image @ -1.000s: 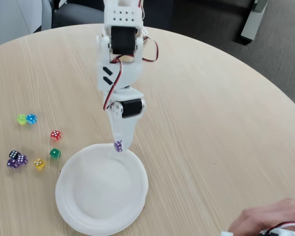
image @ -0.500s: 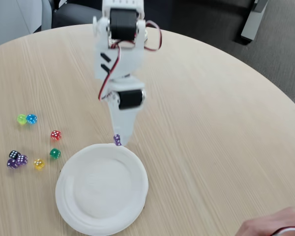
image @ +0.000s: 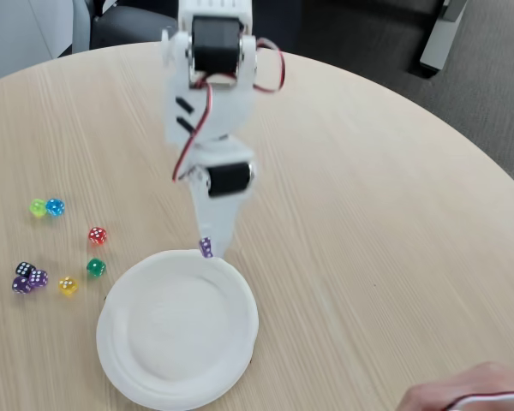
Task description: Pick a purple dice and put it in the plate.
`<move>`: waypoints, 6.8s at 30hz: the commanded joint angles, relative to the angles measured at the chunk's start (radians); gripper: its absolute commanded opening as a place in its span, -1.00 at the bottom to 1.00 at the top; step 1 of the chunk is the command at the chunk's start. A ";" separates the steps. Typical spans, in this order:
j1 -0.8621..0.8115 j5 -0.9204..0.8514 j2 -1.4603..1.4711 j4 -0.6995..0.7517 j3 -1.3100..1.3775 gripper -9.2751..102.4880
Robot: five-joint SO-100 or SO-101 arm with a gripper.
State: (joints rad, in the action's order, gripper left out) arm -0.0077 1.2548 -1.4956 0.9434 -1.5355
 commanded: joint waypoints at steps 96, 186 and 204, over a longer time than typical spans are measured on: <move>0.006 -0.431 -1.687 0.371 -0.953 -0.83; 0.006 -0.936 -1.689 0.238 -1.436 -0.80; 0.006 -0.936 -1.689 0.239 -1.436 -0.80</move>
State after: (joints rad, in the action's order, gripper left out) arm -0.0015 0.3267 -3.1830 1.1858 -2.9775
